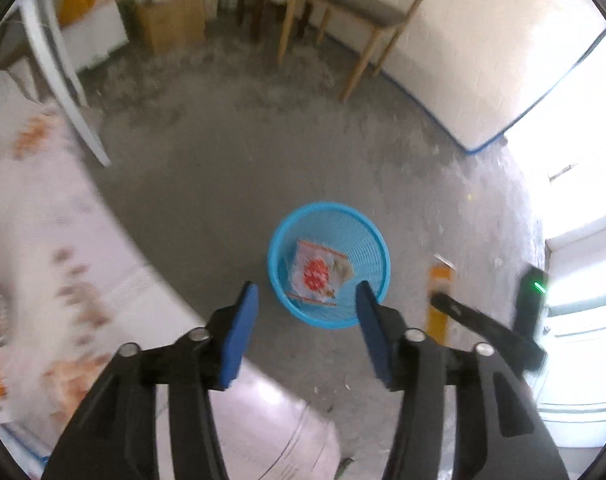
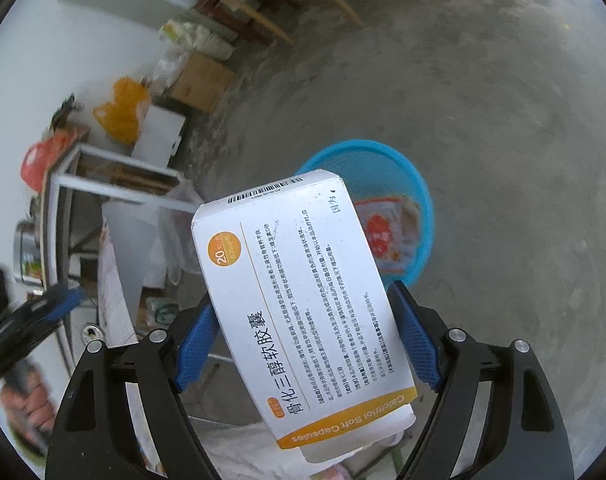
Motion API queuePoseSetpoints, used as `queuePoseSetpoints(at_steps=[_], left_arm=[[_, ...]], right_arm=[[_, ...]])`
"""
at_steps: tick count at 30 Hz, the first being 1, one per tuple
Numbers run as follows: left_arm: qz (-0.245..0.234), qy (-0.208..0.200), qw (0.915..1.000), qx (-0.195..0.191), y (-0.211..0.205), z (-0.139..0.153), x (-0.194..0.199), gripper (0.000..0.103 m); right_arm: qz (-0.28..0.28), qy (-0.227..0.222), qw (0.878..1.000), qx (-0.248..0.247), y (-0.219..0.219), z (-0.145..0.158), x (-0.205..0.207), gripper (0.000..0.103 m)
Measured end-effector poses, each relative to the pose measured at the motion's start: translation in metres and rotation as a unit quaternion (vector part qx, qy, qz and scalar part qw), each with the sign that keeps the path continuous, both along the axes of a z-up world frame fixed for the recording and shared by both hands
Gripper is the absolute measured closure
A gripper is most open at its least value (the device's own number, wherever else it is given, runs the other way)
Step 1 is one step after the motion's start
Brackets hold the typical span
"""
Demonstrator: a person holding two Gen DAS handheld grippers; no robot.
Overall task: Collect trash
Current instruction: 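Open both tools to drop the bag and box into the wastebasket, then move both tools back over the table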
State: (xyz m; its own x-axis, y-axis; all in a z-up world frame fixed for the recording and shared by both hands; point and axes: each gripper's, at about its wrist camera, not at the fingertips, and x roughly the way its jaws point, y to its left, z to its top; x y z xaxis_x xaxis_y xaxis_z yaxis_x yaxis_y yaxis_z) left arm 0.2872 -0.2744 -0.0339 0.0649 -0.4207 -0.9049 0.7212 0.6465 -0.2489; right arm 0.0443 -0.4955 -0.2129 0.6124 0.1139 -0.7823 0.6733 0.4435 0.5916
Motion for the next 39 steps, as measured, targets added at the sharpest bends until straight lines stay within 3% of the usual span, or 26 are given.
queuePoseSetpoints(at_steps=[5,8,11,18,24,31,39], left_arm=[[0.030,-0.032,0.9986,-0.029,0.073,0.047,-0.001,0.036],[0.051,-0.044,0.9971,-0.037,0.119,0.063,-0.003,0.031],[0.074,-0.053,0.9946,-0.048,0.162,0.072,-0.008,0.030],[0.131,-0.057,0.9864,-0.081,0.231,0.081,-0.011,0.028],[0.180,-0.065,0.9756,-0.108,0.272,0.088,-0.016,0.026],[0.209,-0.076,0.9692,-0.106,0.310,0.081,-0.031,0.024],[0.266,-0.075,0.9545,-0.112,0.358,0.064,-0.041,0.023]], right_arm=[[0.039,0.026,0.997,-0.058,0.000,-0.018,0.062,0.015],[0.050,0.040,0.996,-0.053,0.003,-0.033,0.075,0.015],[0.044,0.025,0.998,-0.030,0.006,-0.037,0.066,0.015],[0.039,-0.010,0.999,-0.023,0.023,-0.012,0.028,0.015],[0.074,-0.050,0.994,-0.055,0.053,0.038,0.014,0.015],[0.184,-0.127,0.969,-0.107,0.122,0.106,0.032,0.015],[0.313,-0.166,0.930,-0.102,0.208,0.130,0.078,0.015]])
